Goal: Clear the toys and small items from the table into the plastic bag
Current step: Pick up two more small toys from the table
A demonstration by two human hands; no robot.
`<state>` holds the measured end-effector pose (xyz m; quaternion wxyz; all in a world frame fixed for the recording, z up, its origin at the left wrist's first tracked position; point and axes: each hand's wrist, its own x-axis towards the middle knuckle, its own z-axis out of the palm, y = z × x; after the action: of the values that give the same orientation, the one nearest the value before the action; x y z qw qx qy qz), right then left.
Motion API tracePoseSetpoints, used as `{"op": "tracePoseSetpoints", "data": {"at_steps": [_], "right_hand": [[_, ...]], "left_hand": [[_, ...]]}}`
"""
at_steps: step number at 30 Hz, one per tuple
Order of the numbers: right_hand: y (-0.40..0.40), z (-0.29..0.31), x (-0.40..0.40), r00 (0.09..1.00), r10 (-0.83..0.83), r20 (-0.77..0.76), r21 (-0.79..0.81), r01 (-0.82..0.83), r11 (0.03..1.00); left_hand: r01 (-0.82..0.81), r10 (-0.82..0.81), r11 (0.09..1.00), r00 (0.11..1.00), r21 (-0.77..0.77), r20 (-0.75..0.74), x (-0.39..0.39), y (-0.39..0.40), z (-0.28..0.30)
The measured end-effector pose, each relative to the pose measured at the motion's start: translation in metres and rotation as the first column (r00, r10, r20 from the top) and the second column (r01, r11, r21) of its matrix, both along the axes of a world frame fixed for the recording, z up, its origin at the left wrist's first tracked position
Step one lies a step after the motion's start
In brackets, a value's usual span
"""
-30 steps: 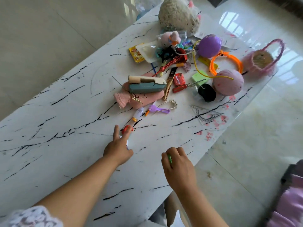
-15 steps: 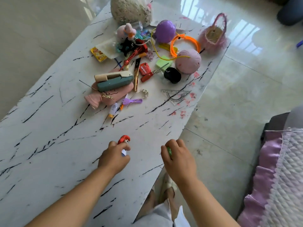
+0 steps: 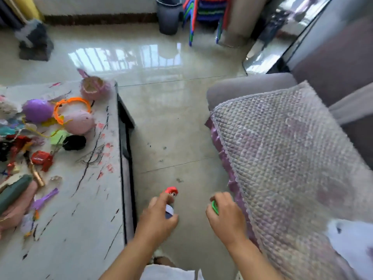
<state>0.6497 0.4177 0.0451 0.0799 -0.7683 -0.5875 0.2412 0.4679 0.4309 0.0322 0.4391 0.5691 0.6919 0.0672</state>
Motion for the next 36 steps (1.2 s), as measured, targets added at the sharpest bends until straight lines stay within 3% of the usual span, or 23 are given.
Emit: {"op": "tracePoseSetpoints", "data": {"at_steps": [3,6,11,16,23,29,36], "right_hand": [[-0.033,0.014,0.079,0.971,-0.226,-0.076,0.033,0.229,0.973],[-0.071,0.024,0.155,0.882,-0.423,-0.205,0.096,0.449,0.888],[-0.157,0.018,0.293,0.759,-0.585,-0.285,0.098,0.63,0.77],[-0.242,-0.006,0.424,0.682,-0.697,-0.219,0.105,0.727,0.678],[-0.32,-0.04,0.548,0.525,-0.839,-0.143,0.12,0.851,0.511],[-0.371,-0.066,0.606,0.433,-0.892,-0.129,0.077,0.901,0.427],[-0.386,-0.092,0.639,0.386,-0.912,-0.138,0.072,0.923,0.379]], "left_hand": [[0.198,-0.198,0.98,0.98,0.012,-0.025,0.08,0.008,0.019],[0.323,-0.322,0.946,0.946,0.033,-0.033,0.162,0.001,0.034],[0.528,-0.528,0.848,0.849,0.052,-0.018,0.315,-0.04,0.042],[0.631,-0.626,0.774,0.775,-0.053,0.082,0.463,-0.098,0.021],[0.845,-0.844,0.533,0.535,-0.043,0.043,0.624,-0.168,-0.015],[0.92,-0.92,0.392,0.392,-0.003,-0.024,0.707,-0.212,-0.04],[0.948,-0.939,0.318,0.318,0.026,-0.133,0.768,-0.245,-0.06]]}}
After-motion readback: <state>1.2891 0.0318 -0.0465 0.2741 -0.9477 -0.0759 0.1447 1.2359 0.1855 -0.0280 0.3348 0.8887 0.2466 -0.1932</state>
